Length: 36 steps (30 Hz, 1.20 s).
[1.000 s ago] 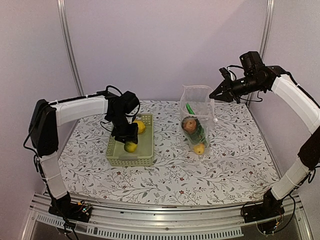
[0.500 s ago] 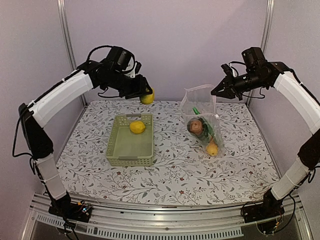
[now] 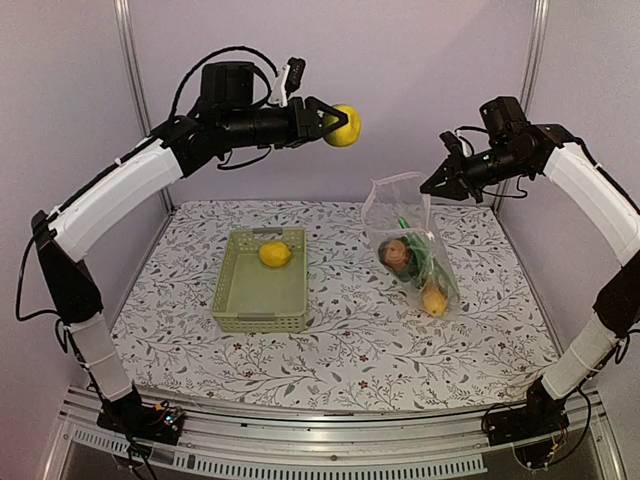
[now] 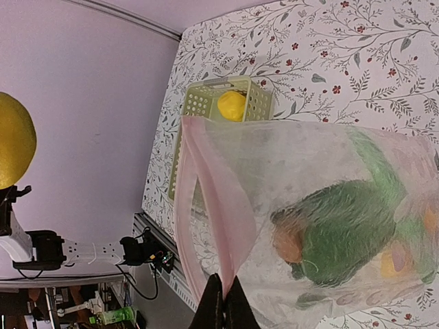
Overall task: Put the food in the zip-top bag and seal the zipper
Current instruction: Place the fake fruit in the zipper food storage bag.
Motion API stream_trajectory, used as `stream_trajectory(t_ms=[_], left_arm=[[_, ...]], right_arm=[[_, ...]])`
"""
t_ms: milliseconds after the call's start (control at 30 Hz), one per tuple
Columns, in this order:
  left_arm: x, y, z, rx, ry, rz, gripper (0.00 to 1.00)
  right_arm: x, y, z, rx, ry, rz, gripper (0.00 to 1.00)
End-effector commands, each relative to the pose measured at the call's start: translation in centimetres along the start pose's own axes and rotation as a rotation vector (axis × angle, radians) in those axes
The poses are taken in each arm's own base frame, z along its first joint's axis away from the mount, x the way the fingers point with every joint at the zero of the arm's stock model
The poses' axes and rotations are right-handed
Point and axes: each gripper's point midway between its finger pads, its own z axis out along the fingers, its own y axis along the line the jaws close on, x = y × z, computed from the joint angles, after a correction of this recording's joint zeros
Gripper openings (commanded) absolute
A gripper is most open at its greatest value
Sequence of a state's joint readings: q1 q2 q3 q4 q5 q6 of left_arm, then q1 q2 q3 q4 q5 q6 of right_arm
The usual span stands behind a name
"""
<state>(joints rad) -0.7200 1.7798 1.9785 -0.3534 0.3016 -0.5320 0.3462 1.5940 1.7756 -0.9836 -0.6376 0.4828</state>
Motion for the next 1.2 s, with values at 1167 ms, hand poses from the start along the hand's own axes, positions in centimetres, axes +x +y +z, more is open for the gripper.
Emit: stream_trajectory(t_ms=[1167], left_arm=[[14.4, 2.3, 12.0, -0.009, 0.29, -0.108, 0.13]], right_arm=[[-1.2, 1.9, 1.3, -0.084, 0.021, -0.001, 0.0]])
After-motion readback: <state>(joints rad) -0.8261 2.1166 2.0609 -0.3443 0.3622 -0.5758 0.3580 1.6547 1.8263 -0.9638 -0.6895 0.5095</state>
